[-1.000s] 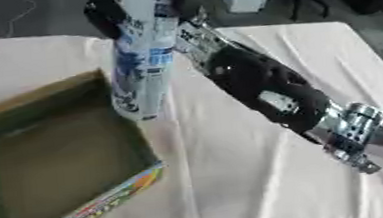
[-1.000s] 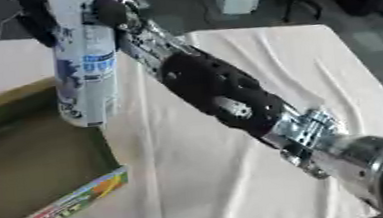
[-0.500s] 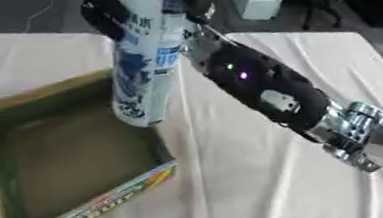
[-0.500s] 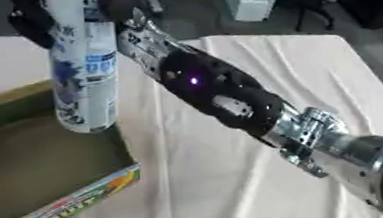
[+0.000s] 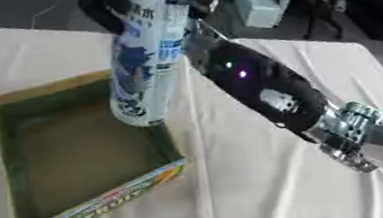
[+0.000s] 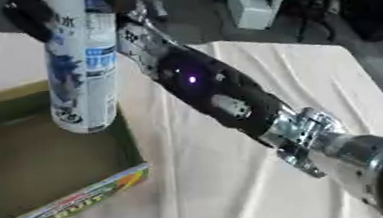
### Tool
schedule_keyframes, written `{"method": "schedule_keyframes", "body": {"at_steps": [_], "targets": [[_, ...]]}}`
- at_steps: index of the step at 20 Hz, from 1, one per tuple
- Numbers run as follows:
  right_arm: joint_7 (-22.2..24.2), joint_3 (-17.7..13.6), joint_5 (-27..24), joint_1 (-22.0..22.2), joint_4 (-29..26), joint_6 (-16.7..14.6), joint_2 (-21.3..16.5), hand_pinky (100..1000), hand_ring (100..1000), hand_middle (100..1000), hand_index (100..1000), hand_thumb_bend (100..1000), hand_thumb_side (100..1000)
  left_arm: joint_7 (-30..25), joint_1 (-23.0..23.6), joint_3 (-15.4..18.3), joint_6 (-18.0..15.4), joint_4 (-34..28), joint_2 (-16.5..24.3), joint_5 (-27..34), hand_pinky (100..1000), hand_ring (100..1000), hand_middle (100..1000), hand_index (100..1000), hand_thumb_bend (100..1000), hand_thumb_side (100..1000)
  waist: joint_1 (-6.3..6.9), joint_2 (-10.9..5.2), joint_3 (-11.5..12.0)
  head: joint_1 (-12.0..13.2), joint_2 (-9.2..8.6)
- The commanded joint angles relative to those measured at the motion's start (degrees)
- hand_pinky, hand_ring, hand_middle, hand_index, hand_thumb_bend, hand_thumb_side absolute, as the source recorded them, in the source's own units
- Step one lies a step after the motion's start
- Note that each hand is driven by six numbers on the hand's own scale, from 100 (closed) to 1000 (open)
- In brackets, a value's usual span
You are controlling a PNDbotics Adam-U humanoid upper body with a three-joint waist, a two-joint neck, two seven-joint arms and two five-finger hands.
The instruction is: Pick up objects on the table and place them in the box.
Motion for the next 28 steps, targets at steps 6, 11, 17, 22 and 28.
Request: {"method": "schedule_keyframes", "body": {"at_steps": [6,11,17,22,28], "targets": [[0.2,-1.6,3.4,-1.2,5.5,-5.6,-2.5,100,100,100,161,647,100,-1.7,-1.9,-0.2,0.6,-0.6,-1.8,2.1,791,802,822,797,165,1000,0.68,-1.36,1.4,-3.4,-0.05],[0.2,-1.6,5.8,-0.8,7.4,-7.8,-1.7,100,100,100,192,678,100,-2.0,-1.7,-0.4,0.8,-0.6,-2.6,2.6,790,804,823,797,165,1000,0.68,-1.23,2.0,-4.0,-0.05],[0.2,0.4,14.7,-0.3,3.1,-12.8,-1.9,588,678,742,915,810,679,-2.1,-1.5,-0.4,1.1,-0.6,-2.6,2.7,790,804,823,797,165,1000,0.68,-1.27,2.0,-3.6,-0.05],[0.2,2.9,20.0,0.3,-1.5,-13.3,-2.1,801,835,857,1000,831,799,-2.0,-1.3,-0.5,1.1,-0.6,-2.2,2.5,790,805,823,796,165,1000,0.68,-1.12,1.8,-3.3,-0.05],[0.2,3.0,18.4,0.4,-1.8,-10.7,-1.5,860,877,896,1000,806,911,-2.1,-1.2,-0.6,1.1,-0.6,-2.1,2.5,789,805,823,796,166,1000,0.68,-0.98,1.7,-3.2,-0.05]]}}
